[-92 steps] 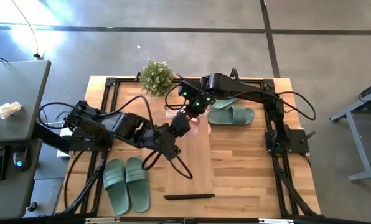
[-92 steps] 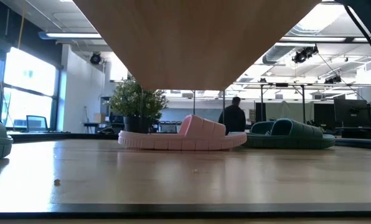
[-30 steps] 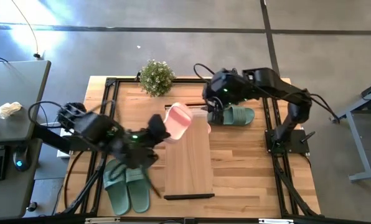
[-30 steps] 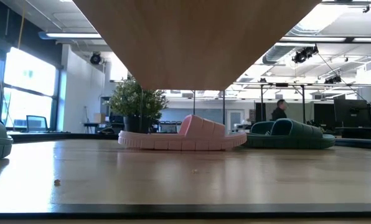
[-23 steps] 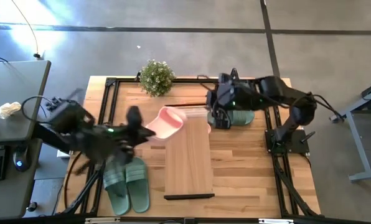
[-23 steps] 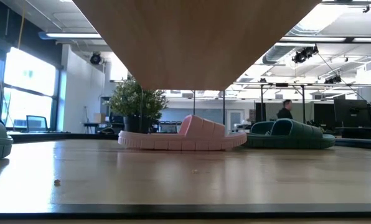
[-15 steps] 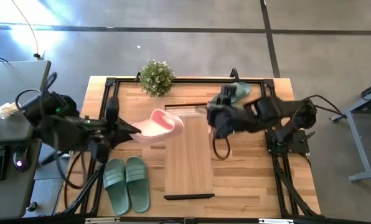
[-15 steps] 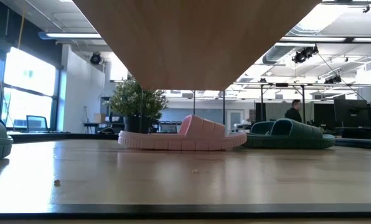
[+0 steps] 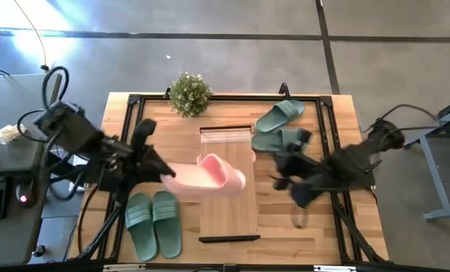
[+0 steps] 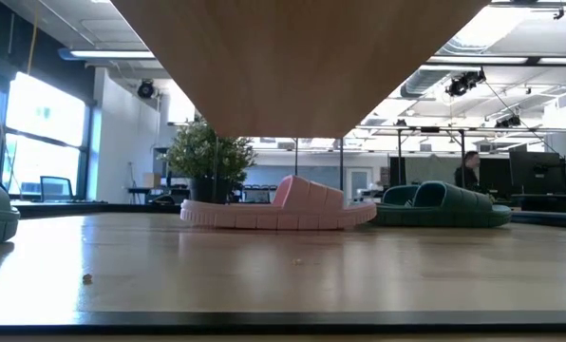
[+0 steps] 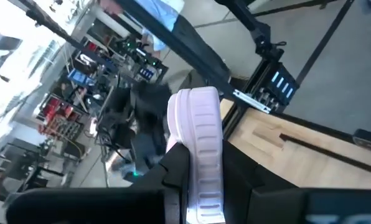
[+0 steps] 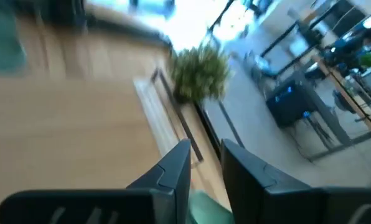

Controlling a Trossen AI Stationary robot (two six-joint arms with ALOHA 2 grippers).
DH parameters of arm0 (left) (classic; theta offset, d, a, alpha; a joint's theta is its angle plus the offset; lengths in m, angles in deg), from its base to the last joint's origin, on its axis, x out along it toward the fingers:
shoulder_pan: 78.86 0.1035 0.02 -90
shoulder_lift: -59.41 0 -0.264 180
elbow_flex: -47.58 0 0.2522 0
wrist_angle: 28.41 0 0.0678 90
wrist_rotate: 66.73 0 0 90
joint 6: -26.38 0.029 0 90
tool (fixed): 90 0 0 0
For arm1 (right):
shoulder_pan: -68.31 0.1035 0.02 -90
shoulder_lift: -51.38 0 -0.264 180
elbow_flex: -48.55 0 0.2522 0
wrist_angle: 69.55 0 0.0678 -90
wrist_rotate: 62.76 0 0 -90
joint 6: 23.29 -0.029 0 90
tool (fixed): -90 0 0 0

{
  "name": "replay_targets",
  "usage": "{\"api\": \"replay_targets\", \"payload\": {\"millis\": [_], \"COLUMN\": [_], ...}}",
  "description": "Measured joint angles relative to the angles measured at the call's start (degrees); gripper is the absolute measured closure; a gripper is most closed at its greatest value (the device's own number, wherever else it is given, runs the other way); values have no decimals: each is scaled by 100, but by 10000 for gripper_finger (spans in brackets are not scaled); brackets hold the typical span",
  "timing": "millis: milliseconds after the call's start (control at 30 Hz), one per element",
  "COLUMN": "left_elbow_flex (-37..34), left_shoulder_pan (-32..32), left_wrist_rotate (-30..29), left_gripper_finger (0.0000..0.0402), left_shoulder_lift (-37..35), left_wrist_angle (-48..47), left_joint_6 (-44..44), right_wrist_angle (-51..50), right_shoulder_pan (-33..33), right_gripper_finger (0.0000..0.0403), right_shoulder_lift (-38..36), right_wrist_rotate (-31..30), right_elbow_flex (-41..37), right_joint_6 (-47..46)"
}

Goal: Pick and place slides into the shelf
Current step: Put the pink slide under the shelf aligned with the other pink slide

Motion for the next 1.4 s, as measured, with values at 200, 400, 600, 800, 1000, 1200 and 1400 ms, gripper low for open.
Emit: {"api": "replay_targets", "payload": {"millis": [200,400,600,800,1000,1200,1400], "left_elbow_flex": [-733,-1899,-2652,-2822,-2820,-2822,-3045], "left_shoulder_pan": [1005,2031,3031,3750,4193,4263,4262], "left_wrist_rotate": [2305,3777,4339,4912,5540,5804,5938], "left_gripper_finger": [360,362,362,362,362,363,363], "left_shoulder_lift": [67,56,61,39,-196,-284,-312], "left_wrist_angle": [1305,2816,3607,3608,3433,2953,3391], "left_joint_6": [376,355,64,-63,-140,207,290], "right_wrist_angle": [1199,1732,1188,317,-755,-561,465], "right_shoulder_pan": [1001,1521,2041,2370,2588,2513,2085], "right_gripper_finger": [324,324,324,324,324,285,203], "right_shoulder_lift": [-872,-1213,-1304,-1392,-1450,-1437,-1240], "right_wrist_rotate": [-780,-810,-942,-1019,-1059,-1212,-1390], "right_elbow_flex": [-1261,-1916,-1777,-1687,-1680,-1680,-1676], "right_joint_6": [-575,-856,-1174,-1898,-3320,-3254,-2118]}}
